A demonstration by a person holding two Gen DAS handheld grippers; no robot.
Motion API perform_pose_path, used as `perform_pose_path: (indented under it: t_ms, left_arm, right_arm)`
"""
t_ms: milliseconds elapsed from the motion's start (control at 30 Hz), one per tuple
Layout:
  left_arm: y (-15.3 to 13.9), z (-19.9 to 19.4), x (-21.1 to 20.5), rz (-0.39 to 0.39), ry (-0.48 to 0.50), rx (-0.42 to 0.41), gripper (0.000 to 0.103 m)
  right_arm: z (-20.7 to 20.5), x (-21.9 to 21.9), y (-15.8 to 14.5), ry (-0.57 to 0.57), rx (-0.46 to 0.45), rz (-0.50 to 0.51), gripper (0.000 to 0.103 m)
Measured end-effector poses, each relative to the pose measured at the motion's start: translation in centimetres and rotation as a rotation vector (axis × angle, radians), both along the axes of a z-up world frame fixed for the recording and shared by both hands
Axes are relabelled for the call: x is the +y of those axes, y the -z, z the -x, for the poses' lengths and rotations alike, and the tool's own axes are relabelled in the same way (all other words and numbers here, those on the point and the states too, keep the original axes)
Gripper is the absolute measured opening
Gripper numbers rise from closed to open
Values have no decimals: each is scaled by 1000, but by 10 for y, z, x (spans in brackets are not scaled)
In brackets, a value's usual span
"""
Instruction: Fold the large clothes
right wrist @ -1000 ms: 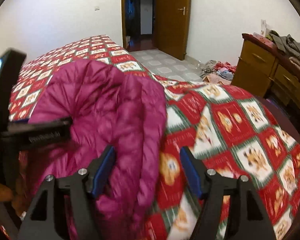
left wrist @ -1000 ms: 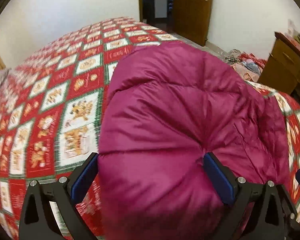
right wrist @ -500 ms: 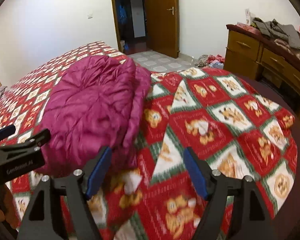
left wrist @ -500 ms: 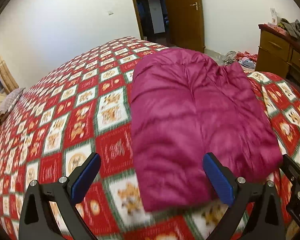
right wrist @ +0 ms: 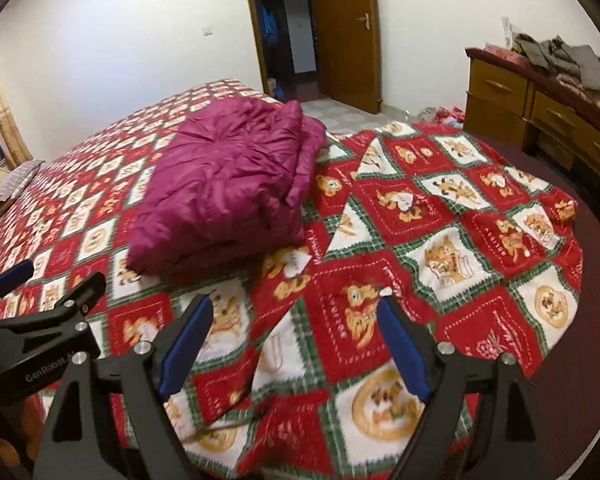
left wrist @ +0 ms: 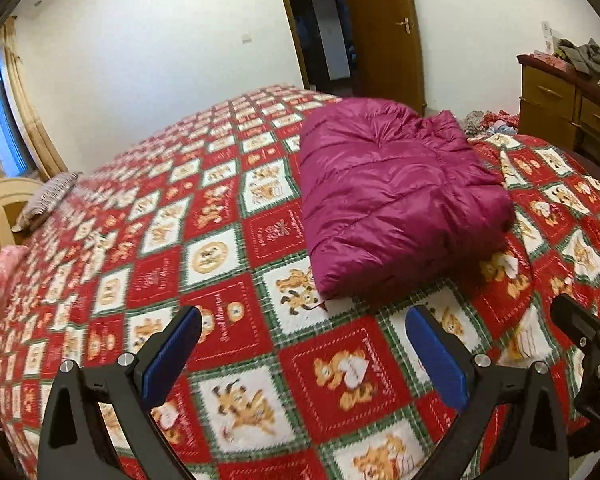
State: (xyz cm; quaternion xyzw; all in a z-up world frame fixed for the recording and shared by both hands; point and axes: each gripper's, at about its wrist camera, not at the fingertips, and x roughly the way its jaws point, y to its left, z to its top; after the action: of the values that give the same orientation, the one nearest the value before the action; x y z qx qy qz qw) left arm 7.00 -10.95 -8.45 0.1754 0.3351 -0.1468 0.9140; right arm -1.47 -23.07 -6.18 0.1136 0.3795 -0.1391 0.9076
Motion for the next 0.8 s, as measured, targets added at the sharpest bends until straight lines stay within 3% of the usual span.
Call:
perform_pose_path:
  t_ms: [167, 433, 800]
  left_arm:
    - [-22, 24, 11, 47, 11, -26, 102]
    - [-59, 62, 28, 82, -23, -134, 102]
    - [-108, 87, 50, 233, -37, -221, 102]
  right_arm:
    - [18, 10, -18, -20, -46, 16, 92]
    - [45, 19, -59, -30, -182, 32, 94]
    - [76, 36, -108, -23, -410, 148, 100]
